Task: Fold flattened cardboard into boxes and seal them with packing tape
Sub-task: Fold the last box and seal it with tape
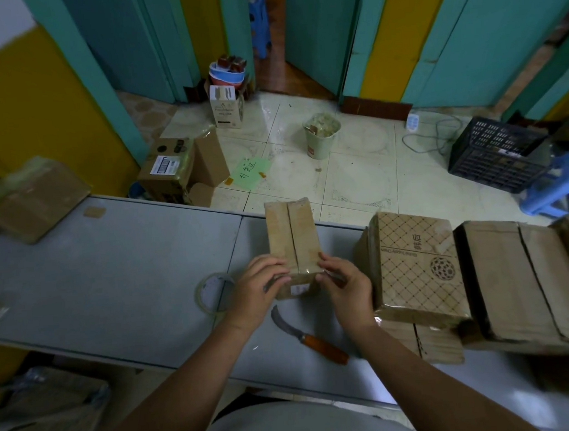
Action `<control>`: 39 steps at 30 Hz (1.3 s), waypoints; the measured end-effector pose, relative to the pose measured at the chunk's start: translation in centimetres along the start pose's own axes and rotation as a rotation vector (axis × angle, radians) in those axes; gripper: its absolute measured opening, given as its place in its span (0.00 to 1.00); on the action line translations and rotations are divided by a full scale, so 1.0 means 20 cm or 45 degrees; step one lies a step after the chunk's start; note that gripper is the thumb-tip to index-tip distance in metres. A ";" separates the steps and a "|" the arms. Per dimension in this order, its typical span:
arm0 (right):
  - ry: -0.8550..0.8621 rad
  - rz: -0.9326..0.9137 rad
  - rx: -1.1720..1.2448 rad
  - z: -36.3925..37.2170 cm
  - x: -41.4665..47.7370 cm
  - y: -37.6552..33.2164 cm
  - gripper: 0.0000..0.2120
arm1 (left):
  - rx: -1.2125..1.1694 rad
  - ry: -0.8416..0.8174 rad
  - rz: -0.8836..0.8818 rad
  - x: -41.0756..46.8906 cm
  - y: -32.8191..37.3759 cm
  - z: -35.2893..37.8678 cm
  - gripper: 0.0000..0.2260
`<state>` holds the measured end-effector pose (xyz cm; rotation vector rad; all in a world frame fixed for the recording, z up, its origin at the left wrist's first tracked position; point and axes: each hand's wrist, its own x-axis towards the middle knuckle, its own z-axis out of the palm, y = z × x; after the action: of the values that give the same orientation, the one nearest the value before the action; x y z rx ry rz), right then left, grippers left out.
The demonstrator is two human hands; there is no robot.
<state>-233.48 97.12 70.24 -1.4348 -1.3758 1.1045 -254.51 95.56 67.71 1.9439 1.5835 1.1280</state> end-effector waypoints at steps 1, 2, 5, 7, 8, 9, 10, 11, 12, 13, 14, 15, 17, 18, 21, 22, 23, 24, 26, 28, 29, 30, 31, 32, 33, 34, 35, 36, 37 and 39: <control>0.028 0.019 -0.005 0.00 0.00 0.01 0.17 | 0.016 0.013 0.002 0.00 0.01 0.00 0.10; 0.049 0.054 -0.006 0.00 0.00 0.02 0.19 | 0.023 0.029 -0.013 0.00 0.01 0.00 0.11; 0.054 0.144 -0.015 0.00 -0.01 0.05 0.14 | 0.013 0.078 -0.159 -0.03 -0.01 -0.02 0.14; 0.052 0.163 0.002 0.00 -0.02 0.06 0.11 | -0.009 0.054 -0.236 -0.06 -0.04 -0.03 0.13; 0.051 0.170 0.009 0.00 -0.02 0.06 0.10 | -0.033 0.030 -0.266 -0.07 -0.04 -0.04 0.12; 0.046 0.174 0.010 0.00 -0.02 0.05 0.10 | -0.063 0.015 -0.283 -0.09 -0.05 -0.04 0.11; 0.038 0.175 0.004 0.00 -0.02 0.05 0.10 | -0.089 0.015 -0.286 -0.11 -0.05 -0.04 0.11; 0.031 0.176 -0.003 0.00 -0.02 0.05 0.11 | -0.110 0.024 -0.288 -0.12 -0.05 -0.03 0.12; 0.026 0.178 -0.009 0.00 -0.03 0.04 0.11 | -0.128 0.033 -0.305 -0.12 -0.05 -0.02 0.14; 0.024 0.177 -0.014 0.00 -0.03 0.04 0.11 | -0.152 0.037 -0.340 -0.13 -0.05 -0.01 0.15; 0.027 0.178 -0.018 0.00 -0.04 0.04 0.12 | -0.173 0.031 -0.376 -0.13 -0.05 -0.01 0.14; 0.034 0.182 -0.022 0.00 -0.04 0.04 0.12 | -0.182 0.023 -0.396 -0.12 -0.05 0.00 0.12; 0.049 0.195 -0.045 0.00 -0.05 0.04 0.12 | -0.151 0.015 -0.402 -0.12 -0.06 0.01 0.07; 0.058 0.203 -0.051 0.01 -0.05 0.04 0.11 | -0.129 0.016 -0.399 -0.12 -0.07 0.01 0.07; 0.090 0.222 -0.010 0.03 -0.06 0.02 0.10 | -0.091 0.025 -0.422 -0.11 -0.07 0.02 0.12; 0.092 0.224 0.008 0.03 -0.06 0.02 0.10 | -0.085 0.037 -0.448 -0.11 -0.06 0.02 0.13; 0.088 0.225 0.029 0.03 -0.07 0.01 0.11 | -0.085 0.058 -0.475 -0.11 -0.05 0.02 0.13; 0.083 0.225 0.056 0.04 -0.08 0.01 0.11 | -0.089 0.080 -0.496 -0.11 -0.04 0.03 0.13; 0.083 0.212 0.118 0.03 -0.09 0.01 0.11 | -0.117 0.111 -0.522 -0.10 -0.03 0.03 0.13; 0.084 0.196 0.136 0.03 -0.11 0.01 0.11 | -0.155 0.115 -0.550 -0.10 -0.03 0.03 0.12; 0.078 0.183 0.128 0.03 -0.11 0.01 0.11 | -0.172 0.115 -0.567 -0.10 -0.03 0.02 0.11; 0.070 0.168 0.113 0.03 -0.11 0.02 0.12 | -0.185 0.117 -0.582 -0.10 -0.03 0.02 0.10; 0.066 0.157 0.092 0.03 -0.10 0.02 0.13 | -0.196 0.119 -0.595 -0.10 -0.03 0.01 0.10; 0.063 0.155 0.069 0.03 -0.09 0.02 0.13 | -0.204 0.117 -0.605 -0.10 -0.03 0.01 0.10; 0.061 0.158 0.050 0.03 -0.08 0.02 0.14 | -0.206 0.114 -0.613 -0.10 -0.03 0.00 0.10; 0.058 0.163 0.042 0.03 -0.06 0.02 0.14 | -0.205 0.109 -0.619 -0.10 -0.03 -0.01 0.10; 0.051 0.166 0.038 0.04 -0.05 0.02 0.15 | -0.205 0.103 -0.624 -0.09 -0.04 -0.01 0.09; 0.042 0.166 0.033 0.04 -0.04 0.01 0.16 | -0.209 0.100 -0.629 -0.09 -0.04 -0.02 0.09; 0.027 0.165 0.024 0.04 -0.03 0.02 0.16 | -0.212 0.102 -0.634 -0.09 -0.04 -0.03 0.09; -0.011 0.161 -0.004 0.04 -0.02 0.02 0.16 | -0.205 0.099 -0.633 -0.07 -0.04 -0.04 0.09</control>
<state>-234.13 96.63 69.69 -1.5386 -1.3079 1.1906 -255.79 94.25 67.07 1.3131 1.8157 1.0833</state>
